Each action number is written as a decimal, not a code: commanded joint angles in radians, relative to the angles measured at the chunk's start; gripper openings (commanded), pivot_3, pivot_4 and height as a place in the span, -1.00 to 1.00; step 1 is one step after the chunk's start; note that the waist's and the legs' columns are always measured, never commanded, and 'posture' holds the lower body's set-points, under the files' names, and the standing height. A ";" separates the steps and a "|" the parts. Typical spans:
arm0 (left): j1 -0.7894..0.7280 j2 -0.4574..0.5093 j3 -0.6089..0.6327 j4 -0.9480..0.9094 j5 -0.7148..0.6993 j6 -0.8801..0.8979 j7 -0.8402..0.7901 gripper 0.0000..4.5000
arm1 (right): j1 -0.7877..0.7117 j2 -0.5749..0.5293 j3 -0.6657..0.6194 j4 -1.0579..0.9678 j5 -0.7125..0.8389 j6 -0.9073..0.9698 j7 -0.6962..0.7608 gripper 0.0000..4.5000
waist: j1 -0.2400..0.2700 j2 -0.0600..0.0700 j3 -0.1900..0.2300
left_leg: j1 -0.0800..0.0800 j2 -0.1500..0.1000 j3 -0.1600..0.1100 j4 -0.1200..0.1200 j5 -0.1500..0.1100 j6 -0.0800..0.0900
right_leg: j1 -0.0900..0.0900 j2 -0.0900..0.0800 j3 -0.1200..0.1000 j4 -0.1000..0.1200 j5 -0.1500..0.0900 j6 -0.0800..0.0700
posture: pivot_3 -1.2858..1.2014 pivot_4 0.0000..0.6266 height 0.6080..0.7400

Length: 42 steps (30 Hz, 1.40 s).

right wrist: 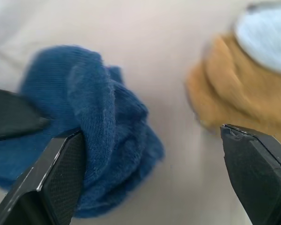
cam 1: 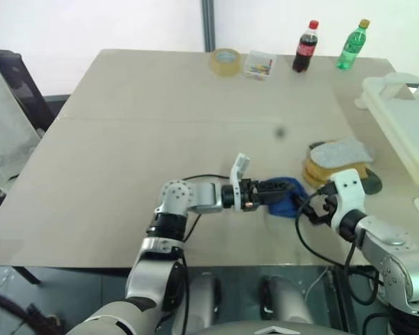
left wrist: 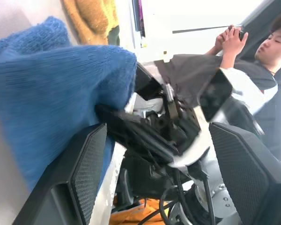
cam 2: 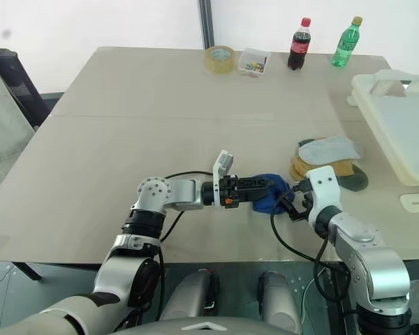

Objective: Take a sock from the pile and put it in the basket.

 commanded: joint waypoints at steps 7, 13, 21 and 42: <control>0.013 -0.003 0.028 -0.036 0.048 0.029 -0.046 0.66 | 0.046 0.217 -0.159 0.005 0.208 0.252 -0.004 0.99 | -0.003 -0.001 -0.002 | 0.000 0.001 0.000 0.000 0.000 0.000 | 0.000 0.000 0.000 0.001 0.000 0.000 | 0.03 -0.52 1.00; 0.008 -0.004 0.037 -0.039 0.080 0.031 -0.063 0.66 | 0.022 0.328 -0.195 0.080 0.261 0.241 -0.018 0.07 | -0.015 -0.001 -0.003 | 0.006 0.003 0.001 0.000 0.000 0.000 | 0.004 0.002 0.001 0.002 0.000 0.000 | 0.03 -0.52 1.00; 0.016 -0.011 0.062 -0.056 0.097 0.029 -0.062 0.66 | -0.023 0.407 -0.211 0.210 0.324 0.197 -0.026 -0.96 | -0.034 -0.004 -0.005 | 0.012 0.005 0.001 0.000 0.000 0.000 | 0.008 0.002 0.002 0.002 0.000 -0.001 | 0.03 -0.52 1.00; 0.260 0.317 -0.393 -0.287 0.921 -1.274 -0.506 0.66 | -0.111 0.339 -0.378 0.161 0.533 0.213 -0.211 -0.96 | -0.025 0.004 -0.009 | 0.002 0.004 0.004 -0.004 -0.004 -0.006 | -0.004 -0.014 0.007 0.000 -0.001 -0.005 | 0.03 -0.52 1.00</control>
